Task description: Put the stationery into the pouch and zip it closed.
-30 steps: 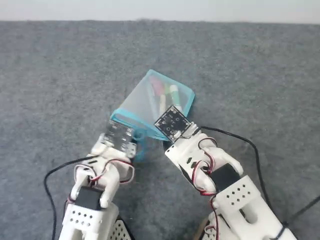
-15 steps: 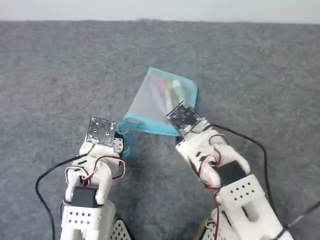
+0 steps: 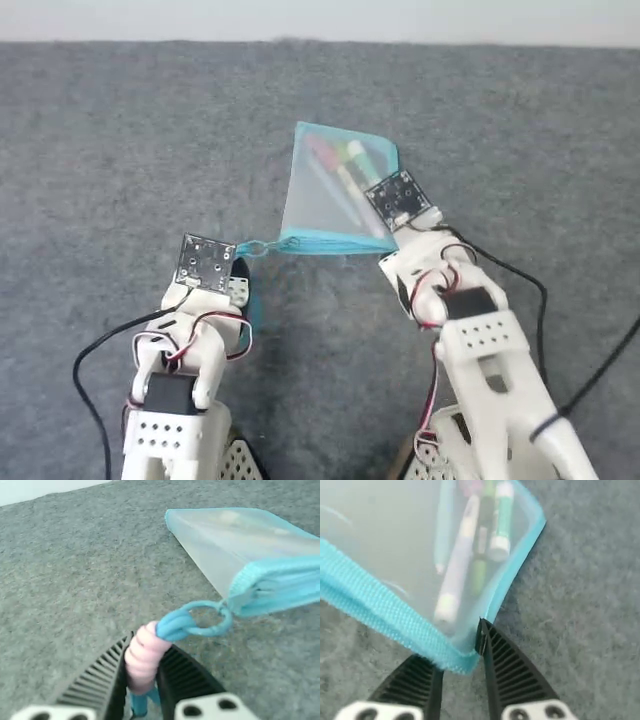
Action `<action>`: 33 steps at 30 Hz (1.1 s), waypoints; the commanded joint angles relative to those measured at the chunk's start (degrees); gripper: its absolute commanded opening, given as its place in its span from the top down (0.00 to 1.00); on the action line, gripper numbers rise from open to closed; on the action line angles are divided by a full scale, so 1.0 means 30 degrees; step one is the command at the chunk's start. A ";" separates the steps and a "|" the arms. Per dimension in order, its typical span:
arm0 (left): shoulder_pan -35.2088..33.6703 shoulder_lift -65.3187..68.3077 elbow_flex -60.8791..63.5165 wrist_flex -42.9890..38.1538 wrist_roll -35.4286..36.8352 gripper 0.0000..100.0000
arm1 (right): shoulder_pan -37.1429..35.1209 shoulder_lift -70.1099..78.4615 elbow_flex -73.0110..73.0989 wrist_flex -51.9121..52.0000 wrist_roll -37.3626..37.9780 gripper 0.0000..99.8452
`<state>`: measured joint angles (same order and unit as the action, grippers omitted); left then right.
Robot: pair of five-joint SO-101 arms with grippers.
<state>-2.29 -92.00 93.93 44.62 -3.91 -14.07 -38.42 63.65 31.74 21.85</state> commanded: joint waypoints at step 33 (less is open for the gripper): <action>0.2462 0.0088 -0.3560 0.6007 -0.5216 0.73 | -0.2593 -0.5348 -0.1788 0.7839 -0.1846 0.77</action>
<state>9.85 -92.09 88.48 60.97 -16.84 -22.33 -52.13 61.01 53.27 15.78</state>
